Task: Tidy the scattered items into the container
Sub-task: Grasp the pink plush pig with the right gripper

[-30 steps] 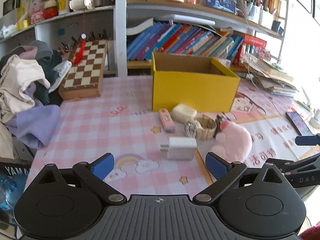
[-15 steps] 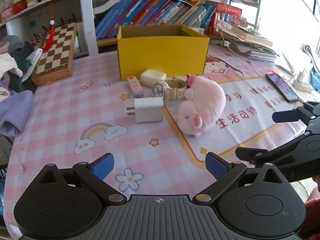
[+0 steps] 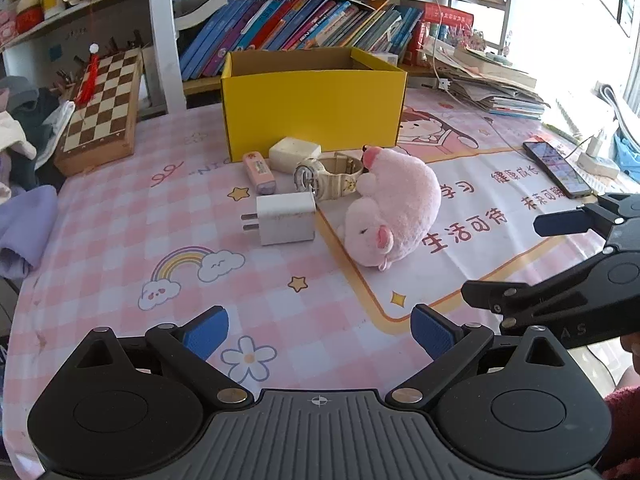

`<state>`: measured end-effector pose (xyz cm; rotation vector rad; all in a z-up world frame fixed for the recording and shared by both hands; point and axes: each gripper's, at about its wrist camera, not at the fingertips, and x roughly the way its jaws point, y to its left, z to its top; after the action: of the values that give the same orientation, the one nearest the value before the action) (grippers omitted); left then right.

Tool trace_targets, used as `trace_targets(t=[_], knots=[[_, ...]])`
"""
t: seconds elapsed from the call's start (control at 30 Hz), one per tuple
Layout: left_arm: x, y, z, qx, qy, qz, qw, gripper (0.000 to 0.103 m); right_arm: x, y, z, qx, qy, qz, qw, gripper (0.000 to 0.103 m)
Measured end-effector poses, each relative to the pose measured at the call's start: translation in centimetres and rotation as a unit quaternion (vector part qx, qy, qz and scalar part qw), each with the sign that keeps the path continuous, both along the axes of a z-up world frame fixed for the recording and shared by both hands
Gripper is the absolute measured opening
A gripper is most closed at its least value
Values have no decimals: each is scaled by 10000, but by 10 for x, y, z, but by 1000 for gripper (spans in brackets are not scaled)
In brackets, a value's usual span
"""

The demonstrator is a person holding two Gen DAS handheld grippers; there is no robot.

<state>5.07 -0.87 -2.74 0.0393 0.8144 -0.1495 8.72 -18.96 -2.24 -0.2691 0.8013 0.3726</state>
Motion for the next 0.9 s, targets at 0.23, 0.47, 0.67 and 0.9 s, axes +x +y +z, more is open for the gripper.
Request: trace_targets(t=[0.23, 0.47, 0.67, 0.9], knots=[[8, 4, 0, -10, -11, 134, 9999, 99, 13, 3, 1, 14, 47, 76, 10000, 101], [20, 11, -1, 7, 31, 276, 9996, 99, 33, 15, -2, -22, 135, 255, 9996, 103], [29, 16, -2, -22, 79, 296, 9995, 99, 51, 26, -4, -42, 219, 397, 9990, 103], [38, 24, 1, 53, 69, 474, 9988, 99, 74, 40, -6, -37, 325, 583, 9978, 103]])
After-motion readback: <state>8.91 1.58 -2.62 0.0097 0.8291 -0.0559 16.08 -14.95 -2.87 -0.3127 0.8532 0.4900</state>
